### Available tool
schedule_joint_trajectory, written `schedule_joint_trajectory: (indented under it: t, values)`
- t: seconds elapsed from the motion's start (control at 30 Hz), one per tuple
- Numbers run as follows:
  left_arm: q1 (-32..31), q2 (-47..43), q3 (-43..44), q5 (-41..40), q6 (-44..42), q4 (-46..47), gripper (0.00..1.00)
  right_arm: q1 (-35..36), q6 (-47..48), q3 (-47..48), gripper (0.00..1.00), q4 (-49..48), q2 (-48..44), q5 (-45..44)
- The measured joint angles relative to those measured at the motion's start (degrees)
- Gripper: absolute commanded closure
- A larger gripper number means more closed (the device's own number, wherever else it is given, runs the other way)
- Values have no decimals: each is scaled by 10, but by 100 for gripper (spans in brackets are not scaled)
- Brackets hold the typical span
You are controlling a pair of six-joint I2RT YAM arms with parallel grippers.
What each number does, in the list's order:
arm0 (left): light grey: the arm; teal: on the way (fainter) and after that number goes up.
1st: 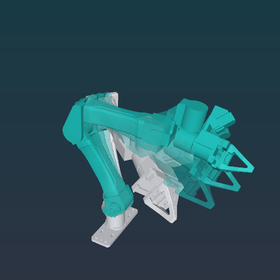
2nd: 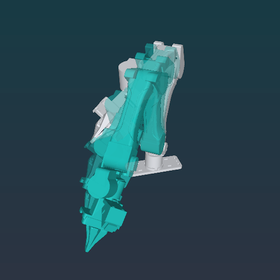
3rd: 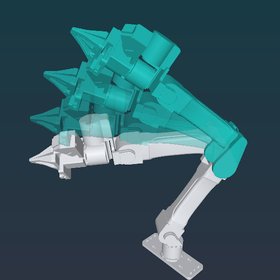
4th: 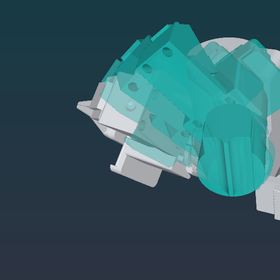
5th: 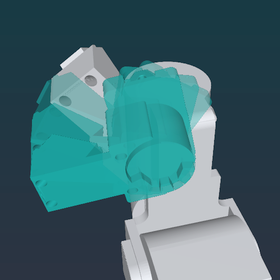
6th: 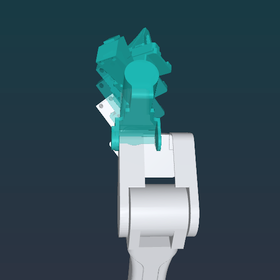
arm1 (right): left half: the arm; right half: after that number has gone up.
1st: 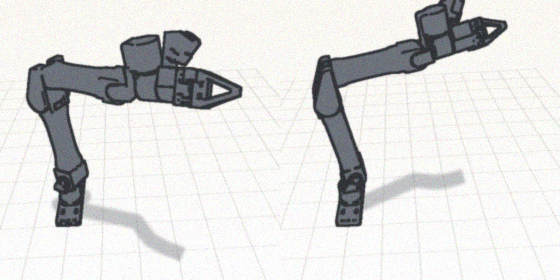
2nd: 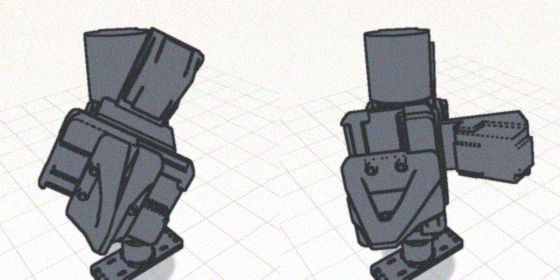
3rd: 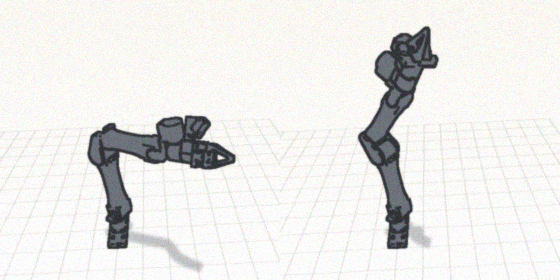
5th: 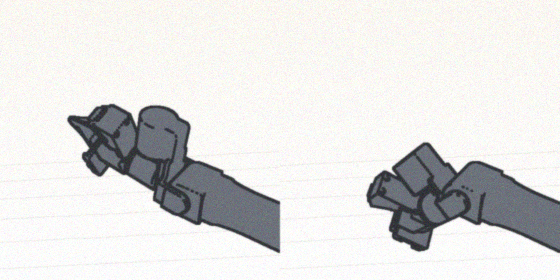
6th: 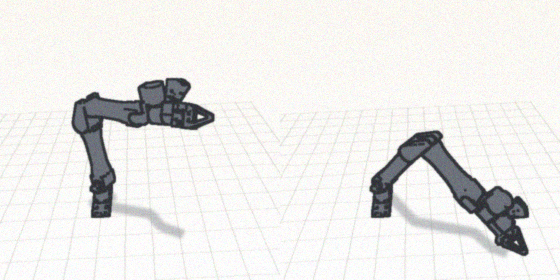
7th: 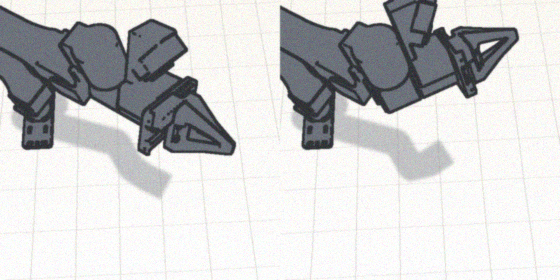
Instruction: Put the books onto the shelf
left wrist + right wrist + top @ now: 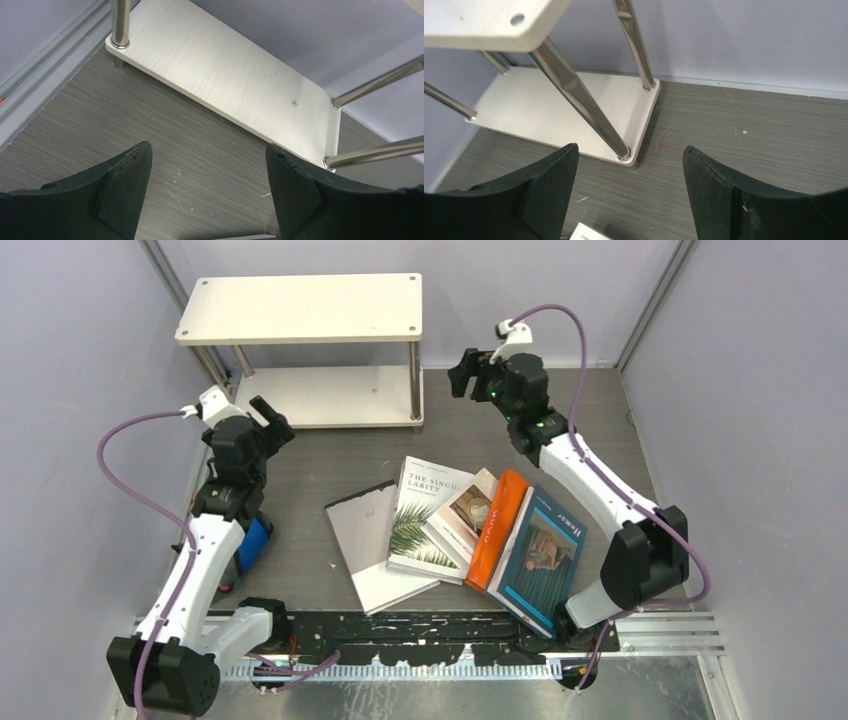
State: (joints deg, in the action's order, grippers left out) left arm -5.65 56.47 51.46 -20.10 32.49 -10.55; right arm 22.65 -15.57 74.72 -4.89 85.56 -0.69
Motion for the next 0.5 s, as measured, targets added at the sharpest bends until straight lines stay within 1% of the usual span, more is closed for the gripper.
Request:
schedule_joint_trajectory:
  t: [0.07,0.2,0.5]
  values:
    - [-28,2,11,-36,-4,-7,17,19,28,0,20,-11,20,-24]
    - [-59,8,21,-89,-3,-6,18,47,67,1,23,-41,66,-45]
    - [-95,19,14,-185,4,3,18,74,109,36,26,-104,158,-48]
